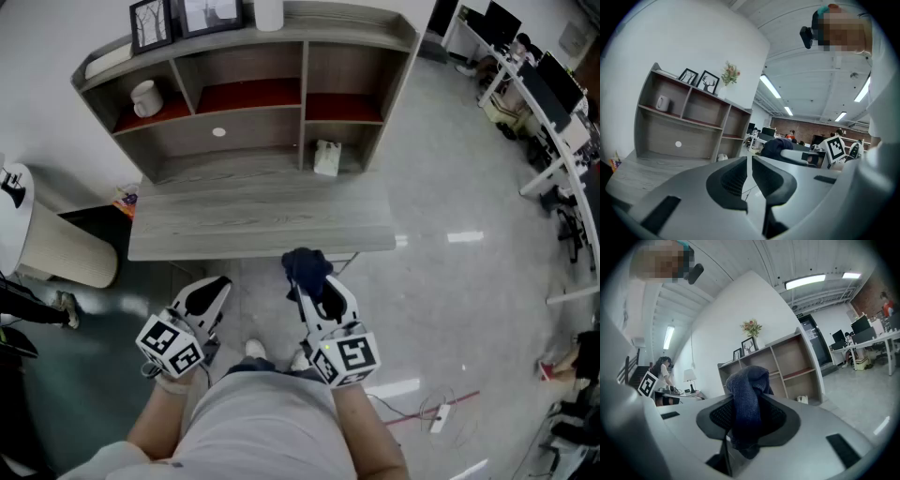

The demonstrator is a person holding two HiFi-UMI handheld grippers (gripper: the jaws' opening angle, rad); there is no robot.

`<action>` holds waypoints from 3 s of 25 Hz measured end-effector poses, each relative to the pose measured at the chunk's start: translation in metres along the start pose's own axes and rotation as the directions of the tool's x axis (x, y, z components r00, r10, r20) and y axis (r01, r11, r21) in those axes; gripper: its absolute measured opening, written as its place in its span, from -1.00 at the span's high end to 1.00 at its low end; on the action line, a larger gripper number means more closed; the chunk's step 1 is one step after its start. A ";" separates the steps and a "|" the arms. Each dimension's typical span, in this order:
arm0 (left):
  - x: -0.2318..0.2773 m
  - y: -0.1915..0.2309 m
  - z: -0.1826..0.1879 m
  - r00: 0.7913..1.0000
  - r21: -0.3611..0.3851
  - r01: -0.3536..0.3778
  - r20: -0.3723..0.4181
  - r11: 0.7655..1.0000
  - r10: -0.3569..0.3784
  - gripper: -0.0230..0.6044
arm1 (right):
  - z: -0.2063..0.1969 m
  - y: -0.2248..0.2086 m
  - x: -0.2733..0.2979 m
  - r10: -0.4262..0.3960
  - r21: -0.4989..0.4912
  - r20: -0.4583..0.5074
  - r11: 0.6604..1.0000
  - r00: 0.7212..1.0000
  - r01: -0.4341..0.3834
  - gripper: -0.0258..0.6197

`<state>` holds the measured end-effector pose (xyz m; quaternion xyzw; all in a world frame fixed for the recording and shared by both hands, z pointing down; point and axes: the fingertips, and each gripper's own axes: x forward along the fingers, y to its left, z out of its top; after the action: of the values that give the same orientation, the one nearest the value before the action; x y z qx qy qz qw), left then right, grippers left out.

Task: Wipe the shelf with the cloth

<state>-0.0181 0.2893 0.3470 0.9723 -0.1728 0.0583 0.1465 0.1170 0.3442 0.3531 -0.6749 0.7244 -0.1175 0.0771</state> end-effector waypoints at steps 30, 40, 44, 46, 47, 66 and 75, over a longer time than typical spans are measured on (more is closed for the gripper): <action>-0.058 0.141 0.020 0.997 -0.032 0.082 0.001 0.996 -0.082 0.79 | -0.034 0.071 0.112 -0.113 0.098 -0.004 0.989 0.994 0.113 0.52; -0.038 0.182 0.018 1.000 -0.072 -0.018 0.003 0.997 0.018 0.79 | -0.037 0.038 0.173 -0.047 0.218 -0.021 0.975 0.999 0.051 0.52; -0.011 0.198 0.026 0.999 -0.070 -0.050 -0.011 0.996 0.050 0.79 | -0.033 0.010 0.205 -0.021 0.284 -0.021 0.958 1.000 0.026 0.52; 0.004 0.205 0.033 0.998 -0.069 -0.067 -0.016 0.995 0.066 0.79 | -0.032 -0.005 0.221 -0.010 0.314 -0.028 0.949 1.000 0.018 0.52; 0.011 0.208 0.037 0.997 -0.069 -0.076 -0.017 0.995 0.075 0.79 | -0.031 -0.013 0.229 -0.004 0.335 -0.030 0.942 1.000 0.014 0.52; 0.128 0.245 0.083 0.947 -0.061 -0.320 -0.042 0.945 0.318 0.79 | -0.001 -0.158 0.399 0.023 0.806 0.153 0.575 0.988 -0.138 0.52; 0.139 0.256 0.080 0.938 -0.078 -0.343 -0.074 0.936 0.337 0.79 | 0.000 -0.213 0.441 -0.157 0.884 0.244 0.441 0.957 -0.154 0.52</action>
<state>0.0260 -0.0087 0.3619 0.9181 -0.3362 0.1039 0.1826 0.2875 -0.1076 0.4319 -0.5413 0.5316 -0.3825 0.5274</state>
